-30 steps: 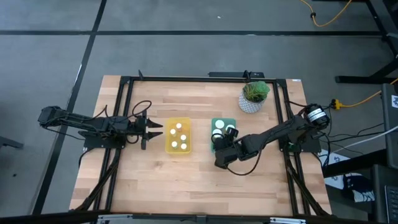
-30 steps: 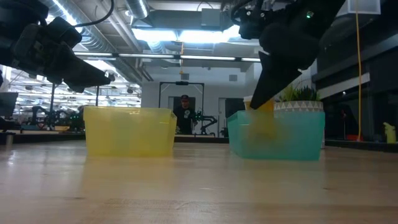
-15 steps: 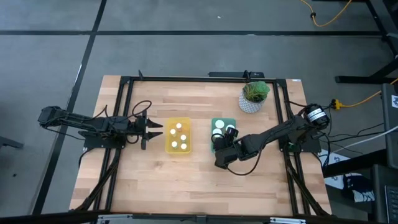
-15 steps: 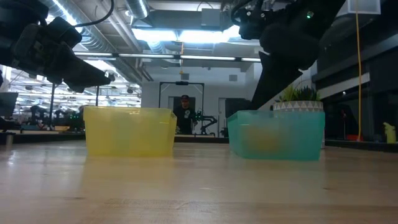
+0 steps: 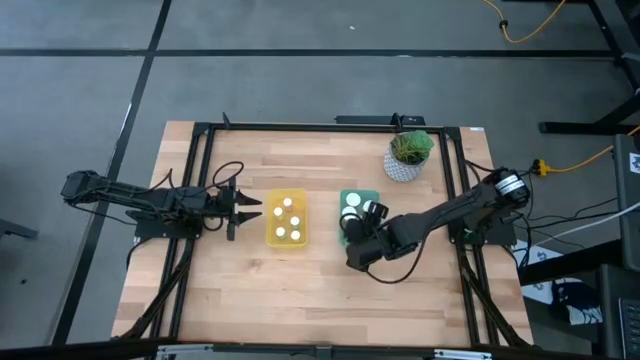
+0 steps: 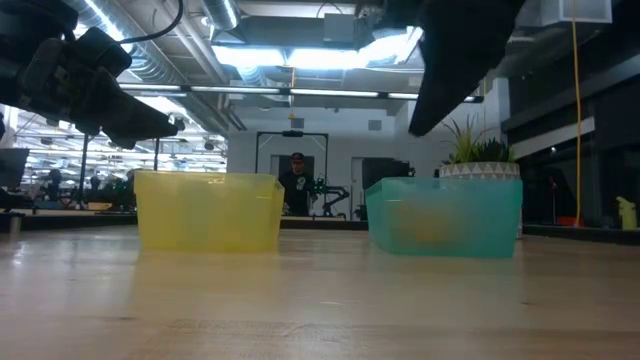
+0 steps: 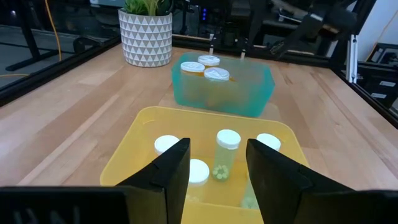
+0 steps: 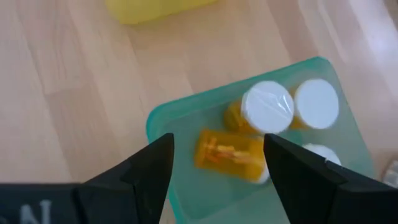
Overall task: Pick and place medicine bottles into bin by pill shape (circle, oval)
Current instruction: Put the large orange pill bottle into the green bin
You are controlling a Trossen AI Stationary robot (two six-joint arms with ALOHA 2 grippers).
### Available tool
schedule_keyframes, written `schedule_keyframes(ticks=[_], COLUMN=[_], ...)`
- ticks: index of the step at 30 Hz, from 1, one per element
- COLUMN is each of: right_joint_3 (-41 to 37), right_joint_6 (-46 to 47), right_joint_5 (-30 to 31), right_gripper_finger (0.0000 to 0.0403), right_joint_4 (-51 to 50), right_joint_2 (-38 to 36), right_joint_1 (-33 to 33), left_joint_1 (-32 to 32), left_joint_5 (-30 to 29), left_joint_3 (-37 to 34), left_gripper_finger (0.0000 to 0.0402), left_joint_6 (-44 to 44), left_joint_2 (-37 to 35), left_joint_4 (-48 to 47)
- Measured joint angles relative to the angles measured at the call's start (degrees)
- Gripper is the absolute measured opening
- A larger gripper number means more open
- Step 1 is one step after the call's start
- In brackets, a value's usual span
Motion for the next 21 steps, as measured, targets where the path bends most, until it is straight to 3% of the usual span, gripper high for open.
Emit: schedule_keyframes(ticks=[10,21], right_joint_3=[2.6,2.6], right_joint_6=[13.4,20.6], right_joint_5=[7.0,7.0], right_gripper_finger=[0.025,0.025], right_joint_4=[-5.2,-3.8], right_joint_2=[0.0,0.0], right_joint_1=[2.9,2.9], left_joint_1=[0.0,0.0], left_joint_5=[0.0,0.0], left_joint_3=[0.0,0.0], left_gripper_finger=[0.015,0.015], left_joint_6=[0.0,0.0], left_joint_2=[0.0,0.0], left_joint_4=[0.0,0.0])
